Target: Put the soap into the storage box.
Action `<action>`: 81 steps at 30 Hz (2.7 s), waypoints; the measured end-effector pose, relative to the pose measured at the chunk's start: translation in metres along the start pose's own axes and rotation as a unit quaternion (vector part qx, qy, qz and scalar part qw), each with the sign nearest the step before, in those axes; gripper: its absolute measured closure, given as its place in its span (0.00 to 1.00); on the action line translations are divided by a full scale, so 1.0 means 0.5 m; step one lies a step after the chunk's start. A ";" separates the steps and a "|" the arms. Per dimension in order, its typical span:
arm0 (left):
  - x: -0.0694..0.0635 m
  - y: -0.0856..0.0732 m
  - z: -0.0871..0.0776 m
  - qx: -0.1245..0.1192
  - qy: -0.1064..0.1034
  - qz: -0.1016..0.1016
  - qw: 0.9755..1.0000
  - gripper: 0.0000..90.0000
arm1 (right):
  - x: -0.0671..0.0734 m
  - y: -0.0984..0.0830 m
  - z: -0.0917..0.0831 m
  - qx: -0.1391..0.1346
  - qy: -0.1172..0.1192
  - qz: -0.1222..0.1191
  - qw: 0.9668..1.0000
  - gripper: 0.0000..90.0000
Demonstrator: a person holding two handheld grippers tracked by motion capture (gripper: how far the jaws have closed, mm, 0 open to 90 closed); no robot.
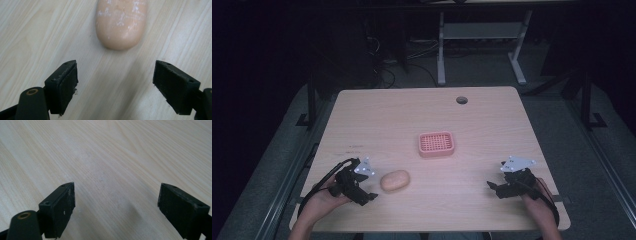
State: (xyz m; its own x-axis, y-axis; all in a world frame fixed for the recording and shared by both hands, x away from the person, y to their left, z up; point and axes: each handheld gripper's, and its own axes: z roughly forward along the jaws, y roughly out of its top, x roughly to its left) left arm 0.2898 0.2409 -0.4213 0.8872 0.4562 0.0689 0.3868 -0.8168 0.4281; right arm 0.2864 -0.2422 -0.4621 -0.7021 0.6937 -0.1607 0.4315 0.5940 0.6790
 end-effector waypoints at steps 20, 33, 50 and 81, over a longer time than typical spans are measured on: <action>0.001 0.055 0.023 0.007 -0.013 0.021 1.000 0.22 | 0.003 0.002 0.001 -0.002 0.004 0.002 1.000 0.15; 0.000 0.078 0.038 0.011 -0.017 0.028 0.999 0.22 | 0.003 0.003 0.000 -0.005 0.005 0.002 1.000 0.15; 0.002 0.106 0.062 0.023 -0.028 0.032 0.999 0.23 | 0.003 0.004 -0.001 -0.008 0.006 0.001 1.000 0.15; 0.005 0.132 0.112 0.059 -0.046 0.029 0.997 0.29 | 0.002 0.005 -0.001 -0.012 0.009 0.003 1.000 0.15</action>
State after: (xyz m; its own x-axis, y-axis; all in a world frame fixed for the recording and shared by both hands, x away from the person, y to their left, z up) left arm 0.3316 0.1682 -0.4433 0.9266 0.3761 0.0046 0.3553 -0.8793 0.3173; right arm 0.2865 -0.2405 -0.4603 -0.7101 0.6893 -0.1435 0.4223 0.5801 0.6966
